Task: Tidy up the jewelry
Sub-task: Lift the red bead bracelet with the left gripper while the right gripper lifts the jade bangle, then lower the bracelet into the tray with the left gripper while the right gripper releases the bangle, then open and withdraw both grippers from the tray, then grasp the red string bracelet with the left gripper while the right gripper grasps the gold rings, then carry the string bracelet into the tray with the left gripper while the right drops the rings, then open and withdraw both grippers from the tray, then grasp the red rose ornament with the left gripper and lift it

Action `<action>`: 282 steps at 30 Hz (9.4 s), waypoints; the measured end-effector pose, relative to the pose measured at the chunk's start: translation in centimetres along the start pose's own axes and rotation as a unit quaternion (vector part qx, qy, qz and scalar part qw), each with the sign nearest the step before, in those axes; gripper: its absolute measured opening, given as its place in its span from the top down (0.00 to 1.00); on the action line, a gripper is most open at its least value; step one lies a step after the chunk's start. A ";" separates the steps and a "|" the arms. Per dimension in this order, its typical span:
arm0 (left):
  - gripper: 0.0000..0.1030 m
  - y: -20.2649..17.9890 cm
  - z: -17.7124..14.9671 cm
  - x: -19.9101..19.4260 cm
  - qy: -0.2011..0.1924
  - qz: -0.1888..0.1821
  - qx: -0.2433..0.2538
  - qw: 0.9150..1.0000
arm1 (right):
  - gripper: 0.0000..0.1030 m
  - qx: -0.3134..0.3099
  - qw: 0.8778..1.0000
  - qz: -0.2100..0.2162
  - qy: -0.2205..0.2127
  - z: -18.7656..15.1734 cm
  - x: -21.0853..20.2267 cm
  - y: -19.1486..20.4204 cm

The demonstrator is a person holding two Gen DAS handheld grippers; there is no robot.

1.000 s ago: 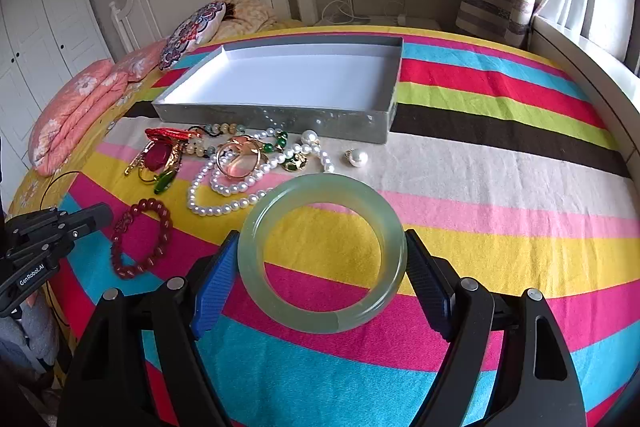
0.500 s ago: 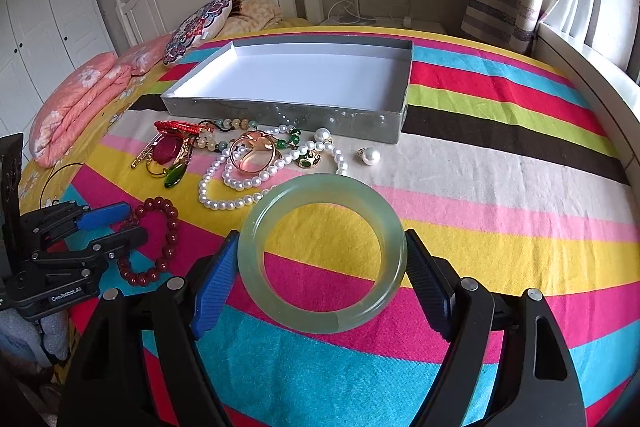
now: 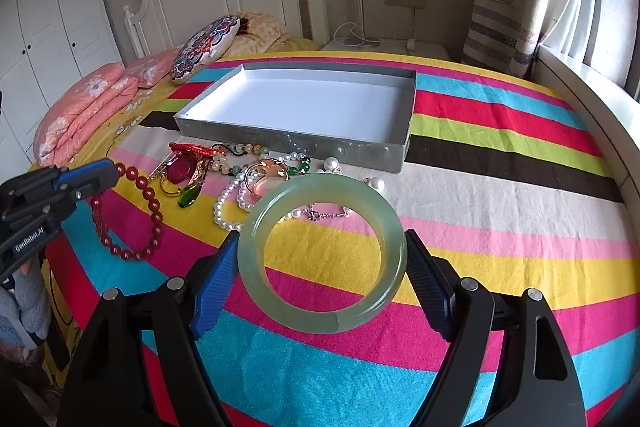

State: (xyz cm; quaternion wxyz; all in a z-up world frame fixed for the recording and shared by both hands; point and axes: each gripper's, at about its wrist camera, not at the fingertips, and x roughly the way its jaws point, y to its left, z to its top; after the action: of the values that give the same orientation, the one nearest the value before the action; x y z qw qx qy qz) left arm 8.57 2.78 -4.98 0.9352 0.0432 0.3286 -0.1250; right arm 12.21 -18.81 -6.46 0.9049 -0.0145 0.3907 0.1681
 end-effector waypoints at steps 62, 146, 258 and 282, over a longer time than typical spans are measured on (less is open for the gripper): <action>0.69 7.6 3.7 13.0 0.120 0.009 -0.052 0.991 | 0.13 -0.040 0.995 -0.069 0.062 6.6 10.6 -0.2; 0.48 2.7 -5.6 -0.1 0.004 -0.043 -0.085 0.995 | 0.60 -0.078 0.996 0.042 0.006 -3.6 0.5 6.6; 0.09 12.6 -5.2 -0.5 0.039 0.041 -0.140 0.989 | 0.40 -0.079 0.996 0.026 -0.037 -1.2 -2.1 5.7; 0.46 3.3 -5.9 2.5 0.051 -0.028 -0.010 0.998 | 0.40 -0.106 0.994 0.035 -0.019 -2.3 -1.2 7.4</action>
State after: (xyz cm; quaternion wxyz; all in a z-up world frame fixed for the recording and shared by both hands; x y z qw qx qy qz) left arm 7.79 6.38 -11.16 0.9137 0.0312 0.3780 -0.1460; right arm 7.54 -12.55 -6.41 0.8990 -0.0939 0.3540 0.2400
